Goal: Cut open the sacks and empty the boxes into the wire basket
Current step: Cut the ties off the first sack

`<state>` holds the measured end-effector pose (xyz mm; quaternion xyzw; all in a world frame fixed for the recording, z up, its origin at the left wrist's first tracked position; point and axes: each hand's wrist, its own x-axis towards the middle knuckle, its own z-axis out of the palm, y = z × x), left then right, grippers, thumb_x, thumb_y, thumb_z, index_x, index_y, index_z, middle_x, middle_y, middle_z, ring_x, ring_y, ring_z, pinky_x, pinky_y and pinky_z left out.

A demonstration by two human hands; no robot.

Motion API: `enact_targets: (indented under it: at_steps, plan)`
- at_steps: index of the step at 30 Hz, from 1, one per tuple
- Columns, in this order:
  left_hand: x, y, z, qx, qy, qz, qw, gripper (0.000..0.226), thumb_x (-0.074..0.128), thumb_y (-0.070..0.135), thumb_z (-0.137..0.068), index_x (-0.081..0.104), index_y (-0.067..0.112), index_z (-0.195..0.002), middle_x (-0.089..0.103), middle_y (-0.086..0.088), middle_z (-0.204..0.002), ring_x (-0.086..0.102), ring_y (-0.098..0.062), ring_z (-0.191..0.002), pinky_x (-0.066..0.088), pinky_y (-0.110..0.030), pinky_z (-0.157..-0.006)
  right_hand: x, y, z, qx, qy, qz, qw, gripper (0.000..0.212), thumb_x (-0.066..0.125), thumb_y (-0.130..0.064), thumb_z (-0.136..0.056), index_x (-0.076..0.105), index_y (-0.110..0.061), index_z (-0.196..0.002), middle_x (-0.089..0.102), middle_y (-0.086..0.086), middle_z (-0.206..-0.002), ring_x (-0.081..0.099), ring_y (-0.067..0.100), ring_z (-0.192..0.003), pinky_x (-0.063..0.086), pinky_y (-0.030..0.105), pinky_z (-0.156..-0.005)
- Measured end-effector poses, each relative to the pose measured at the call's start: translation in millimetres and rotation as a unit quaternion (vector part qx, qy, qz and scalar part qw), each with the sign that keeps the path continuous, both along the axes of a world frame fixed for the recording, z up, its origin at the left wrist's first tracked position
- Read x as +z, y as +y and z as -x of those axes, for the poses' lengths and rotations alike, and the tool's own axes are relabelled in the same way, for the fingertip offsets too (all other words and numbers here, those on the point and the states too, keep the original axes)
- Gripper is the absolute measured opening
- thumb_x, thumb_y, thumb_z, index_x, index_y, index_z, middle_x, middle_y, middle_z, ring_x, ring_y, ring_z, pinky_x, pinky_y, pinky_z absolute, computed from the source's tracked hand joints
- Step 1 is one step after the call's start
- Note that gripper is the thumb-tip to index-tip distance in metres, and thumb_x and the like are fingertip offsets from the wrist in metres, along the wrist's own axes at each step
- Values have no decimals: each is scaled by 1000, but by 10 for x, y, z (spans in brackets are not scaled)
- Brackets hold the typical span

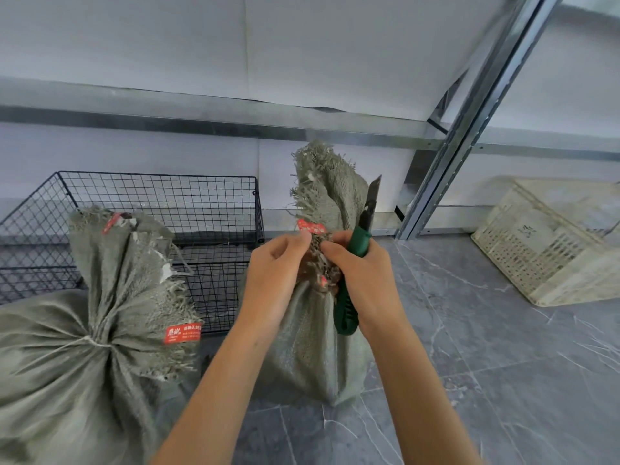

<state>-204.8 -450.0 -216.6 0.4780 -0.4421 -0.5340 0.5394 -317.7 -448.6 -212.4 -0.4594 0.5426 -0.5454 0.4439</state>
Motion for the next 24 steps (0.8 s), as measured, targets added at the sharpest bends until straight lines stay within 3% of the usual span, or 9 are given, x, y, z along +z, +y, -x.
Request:
enact_targets:
  at_steps: [3, 5, 8, 14, 18, 24]
  plan:
    - [20, -8, 6, -62, -2, -22, 998, 20, 62, 23, -90, 66, 5, -99, 69, -6, -86, 67, -9, -69, 54, -19, -58, -4, 33, 38, -4, 7, -3, 1000, 4, 65, -16, -87, 65, -18, -83, 65, 5, -76, 59, 17, -69, 50, 35, -67]
    - [20, -8, 15, -98, -17, -25, 995, 14, 65, 18, -88, 68, 14, -101, 73, -5, -90, 71, -11, -77, 58, -23, -68, -17, 42, 49, -9, 4, -7, 1000, 4, 64, -19, -88, 67, -18, -86, 66, 4, -75, 60, 16, -67, 49, 34, -65]
    - [10, 13, 14, -104, -30, -11, 994, 18, 67, 7, -85, 71, 20, -97, 75, -5, -90, 72, -21, -87, 57, -37, -84, -24, 65, 57, -10, -20, -19, 1000, 19, 62, -29, -90, 64, -22, -73, 58, -2, -60, 53, 12, -52, 45, 30, -54]
    - [-22, -10, -51, -125, 10, -26, 992, 24, 63, 3, -86, 69, 11, -108, 73, -15, -94, 70, -32, -89, 57, -40, -82, -46, 30, 160, 42, -55, -19, 997, 5, 66, -11, -87, 62, -13, -86, 51, 0, -54, 45, 12, -45, 41, 25, -44]
    - [-57, -54, -115, -119, 14, -40, 992, 26, 59, -1, -88, 67, 9, -110, 73, -12, -98, 71, -24, -89, 57, -34, -81, -81, 3, 255, 34, -118, -42, 991, 7, 62, -6, -88, 58, -11, -86, 47, 2, -55, 42, 13, -45, 40, 25, -43]
    - [-44, -87, -113, -63, -2, -53, 997, 29, 50, -8, -90, 71, 11, -83, 73, -3, -73, 70, -13, -68, 58, -22, -63, -86, -20, 336, 37, -101, -34, 994, 8, 59, -5, -90, 58, -11, -85, 46, 3, -55, 40, 15, -45, 39, 27, -45]
